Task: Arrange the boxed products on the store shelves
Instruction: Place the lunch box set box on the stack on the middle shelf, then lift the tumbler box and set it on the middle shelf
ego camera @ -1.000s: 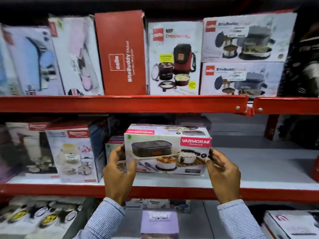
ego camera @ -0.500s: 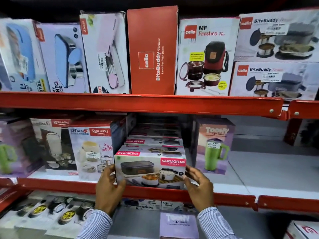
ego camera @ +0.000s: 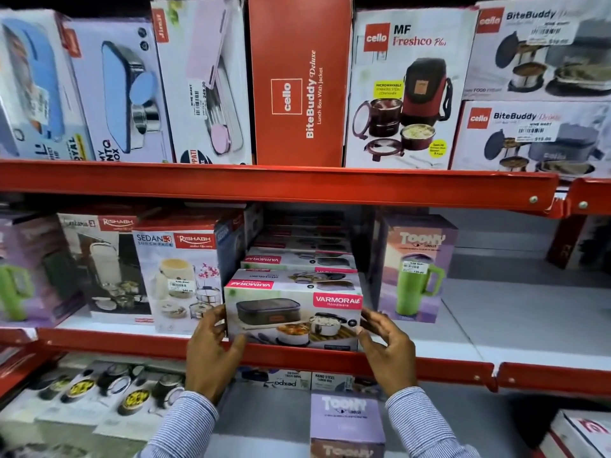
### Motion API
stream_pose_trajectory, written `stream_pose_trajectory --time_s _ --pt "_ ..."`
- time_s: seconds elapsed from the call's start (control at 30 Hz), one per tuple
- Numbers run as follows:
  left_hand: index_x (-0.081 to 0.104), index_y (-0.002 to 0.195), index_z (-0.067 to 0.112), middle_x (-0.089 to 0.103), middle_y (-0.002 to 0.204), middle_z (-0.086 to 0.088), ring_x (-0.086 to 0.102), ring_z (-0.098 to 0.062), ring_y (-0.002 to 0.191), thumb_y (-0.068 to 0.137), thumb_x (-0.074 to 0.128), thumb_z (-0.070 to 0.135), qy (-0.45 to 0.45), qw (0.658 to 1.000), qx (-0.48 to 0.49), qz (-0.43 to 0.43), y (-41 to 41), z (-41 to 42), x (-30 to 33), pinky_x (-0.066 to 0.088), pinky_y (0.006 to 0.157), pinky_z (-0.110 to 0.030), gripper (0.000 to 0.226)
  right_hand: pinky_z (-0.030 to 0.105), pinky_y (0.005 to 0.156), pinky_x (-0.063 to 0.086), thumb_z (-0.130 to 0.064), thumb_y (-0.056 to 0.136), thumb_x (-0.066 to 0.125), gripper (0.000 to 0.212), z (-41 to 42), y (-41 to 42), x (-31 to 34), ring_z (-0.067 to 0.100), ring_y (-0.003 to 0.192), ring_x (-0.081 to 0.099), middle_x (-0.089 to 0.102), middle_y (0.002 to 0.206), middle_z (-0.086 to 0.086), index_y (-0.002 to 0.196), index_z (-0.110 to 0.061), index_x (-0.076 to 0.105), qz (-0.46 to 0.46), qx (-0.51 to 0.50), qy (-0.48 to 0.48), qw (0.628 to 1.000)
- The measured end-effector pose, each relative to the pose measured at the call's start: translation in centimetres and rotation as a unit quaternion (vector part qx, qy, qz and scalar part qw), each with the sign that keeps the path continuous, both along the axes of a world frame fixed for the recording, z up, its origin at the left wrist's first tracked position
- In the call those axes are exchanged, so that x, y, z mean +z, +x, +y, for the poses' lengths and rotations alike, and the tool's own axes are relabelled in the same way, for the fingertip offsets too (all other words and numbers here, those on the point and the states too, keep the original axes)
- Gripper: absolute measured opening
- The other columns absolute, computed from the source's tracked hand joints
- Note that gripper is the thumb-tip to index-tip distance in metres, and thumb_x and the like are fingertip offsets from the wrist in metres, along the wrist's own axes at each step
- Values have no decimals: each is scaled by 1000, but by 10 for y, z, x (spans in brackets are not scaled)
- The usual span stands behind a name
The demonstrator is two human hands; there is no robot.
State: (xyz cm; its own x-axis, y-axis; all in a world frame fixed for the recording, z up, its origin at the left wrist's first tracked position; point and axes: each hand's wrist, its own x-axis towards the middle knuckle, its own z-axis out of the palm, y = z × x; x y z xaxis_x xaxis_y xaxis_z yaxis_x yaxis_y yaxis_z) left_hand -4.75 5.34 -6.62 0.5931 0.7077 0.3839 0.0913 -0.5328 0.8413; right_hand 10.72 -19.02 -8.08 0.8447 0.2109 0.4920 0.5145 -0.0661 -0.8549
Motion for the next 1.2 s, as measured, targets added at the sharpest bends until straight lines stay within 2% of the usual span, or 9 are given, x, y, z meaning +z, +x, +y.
stream_pose_trajectory --time_s 0.1,0.3,0.4,0.5,0.63,0.73,0.87,1.07,1.2 --pt "53 138 11 63 132 -7 62 -26 116 86 77 14 9 1000 20 -13 -2 -3 -2 54 103 -47 58 4 74 52 -12 87 74 35 -7 1 -2 -11 101 67 73 108 -17 117 -29 70 3 7 16 1000" --pt "60 123 22 66 116 -9 67 -20 90 81 77 1 9 995 67 -74 -21 -27 -56 52 87 -10 50 12 80 55 -14 88 70 21 -65 -3 -42 1 89 72 77 100 -18 97 -33 73 -21 -94 69 993" --pt "55 135 11 63 132 -15 65 -32 111 82 75 -1 -82 996 -22 40 -21 -55 -105 57 94 -46 58 4 72 50 6 83 71 41 -92 -8 -90 6 82 71 75 83 -15 85 -35 69 27 -135 -8 990" --pt "40 148 5 49 151 -16 56 -36 129 81 78 1 -159 961 -118 193 -7 -80 -142 52 100 -44 78 7 71 51 17 79 64 50 -101 -15 -136 31 106 68 69 102 -1 112 -20 65 171 -21 -160 972" --pt "32 154 12 44 157 -10 49 -36 140 77 83 3 -208 922 -194 263 11 -105 -162 50 104 -40 93 16 83 52 11 76 73 68 -88 -32 -159 23 119 60 62 127 4 134 -17 52 241 115 -238 934" --pt "44 145 11 60 143 -13 62 -33 125 73 83 -5 -211 922 -204 251 20 -116 -166 59 97 -44 83 10 71 54 13 75 74 64 -77 -35 -155 23 112 64 67 123 7 127 -20 56 273 118 -188 936" --pt "55 140 15 71 129 -4 69 -21 106 70 86 -1 -161 951 -175 197 8 -125 -155 56 67 -6 78 12 75 55 9 74 75 63 -88 -40 -145 12 110 69 73 120 -3 126 -24 60 234 112 -164 952" --pt "63 135 24 76 121 7 73 -10 105 66 93 24 -104 972 -158 142 -21 -130 -115 66 81 -38 75 20 83 58 -13 75 85 62 -112 -50 -117 1 114 67 72 124 -12 131 -27 62 196 127 -107 967" --pt "67 130 23 78 115 8 74 -10 103 67 92 26 -96 979 -158 85 -32 -140 -87 66 71 -27 69 22 84 59 -13 76 84 61 -118 -61 -84 9 115 68 73 125 -6 132 -24 61 166 128 -71 975"
